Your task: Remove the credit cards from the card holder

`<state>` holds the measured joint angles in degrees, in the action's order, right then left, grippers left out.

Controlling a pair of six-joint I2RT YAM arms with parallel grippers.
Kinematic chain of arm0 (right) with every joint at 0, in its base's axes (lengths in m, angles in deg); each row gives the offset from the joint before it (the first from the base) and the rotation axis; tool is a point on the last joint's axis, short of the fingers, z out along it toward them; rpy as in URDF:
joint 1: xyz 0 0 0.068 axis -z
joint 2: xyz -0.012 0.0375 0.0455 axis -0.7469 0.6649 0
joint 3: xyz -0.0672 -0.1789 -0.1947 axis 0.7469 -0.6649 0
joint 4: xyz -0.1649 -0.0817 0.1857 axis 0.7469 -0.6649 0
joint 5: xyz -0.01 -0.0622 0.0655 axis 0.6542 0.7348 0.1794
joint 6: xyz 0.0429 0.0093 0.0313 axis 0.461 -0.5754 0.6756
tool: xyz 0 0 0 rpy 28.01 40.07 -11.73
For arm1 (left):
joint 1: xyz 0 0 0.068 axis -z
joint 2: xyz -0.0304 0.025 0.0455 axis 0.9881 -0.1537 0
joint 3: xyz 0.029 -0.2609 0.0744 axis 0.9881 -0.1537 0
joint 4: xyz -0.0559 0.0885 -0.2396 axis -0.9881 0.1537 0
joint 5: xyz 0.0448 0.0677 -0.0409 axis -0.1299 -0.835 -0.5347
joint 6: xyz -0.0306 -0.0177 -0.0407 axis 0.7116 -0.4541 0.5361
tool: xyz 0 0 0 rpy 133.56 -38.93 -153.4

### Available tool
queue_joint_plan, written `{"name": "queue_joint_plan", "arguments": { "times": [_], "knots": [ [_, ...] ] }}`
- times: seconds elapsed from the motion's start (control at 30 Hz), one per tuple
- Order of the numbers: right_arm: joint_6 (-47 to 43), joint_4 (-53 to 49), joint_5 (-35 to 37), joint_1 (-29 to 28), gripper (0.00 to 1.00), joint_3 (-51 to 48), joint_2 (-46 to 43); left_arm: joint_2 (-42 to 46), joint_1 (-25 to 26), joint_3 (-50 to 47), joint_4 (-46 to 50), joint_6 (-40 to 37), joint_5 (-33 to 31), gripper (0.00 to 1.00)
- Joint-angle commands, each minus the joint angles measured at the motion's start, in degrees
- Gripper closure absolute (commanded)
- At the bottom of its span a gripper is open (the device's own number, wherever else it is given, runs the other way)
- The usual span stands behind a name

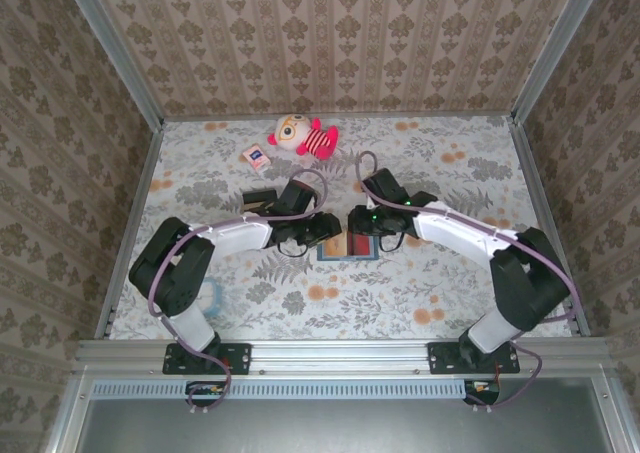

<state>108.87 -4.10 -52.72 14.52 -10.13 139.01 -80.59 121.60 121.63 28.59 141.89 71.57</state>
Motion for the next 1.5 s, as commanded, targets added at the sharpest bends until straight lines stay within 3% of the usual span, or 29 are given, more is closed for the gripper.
{"name": "queue_joint_plan", "arguments": {
  "times": [0.0, 0.5, 0.63, 0.77, 1.47],
  "knots": [
    [-0.16, -6.84, 3.39, -1.1, 0.69, 3.46, 3.57, 1.33, 0.15, -1.52, -0.88, 2.29, -1.98, 0.61],
    [2.52, -10.92, 4.8, 1.61, 0.72, 3.75, 9.3, -3.72, 2.58, 0.65, -6.75, 6.43, 1.17, 0.69],
    [2.43, -9.8, 2.93, 2.33, 0.82, 2.89, 10.09, -5.06, 2.93, 1.62, -6.89, 6.43, 1.96, 0.73],
    [2.26, -9.67, 2.6, 2.42, 0.84, 2.75, 11.15, -5.91, 3.06, 2.13, -7.3, 6.52, 2.51, 0.75],
    [2.61, -4.73, -4.36, 5.84, 0.81, -0.79, 12.54, -9.77, 3.21, 3.42, -7.57, 6.81, 5.41, 0.72]
  ]
}}
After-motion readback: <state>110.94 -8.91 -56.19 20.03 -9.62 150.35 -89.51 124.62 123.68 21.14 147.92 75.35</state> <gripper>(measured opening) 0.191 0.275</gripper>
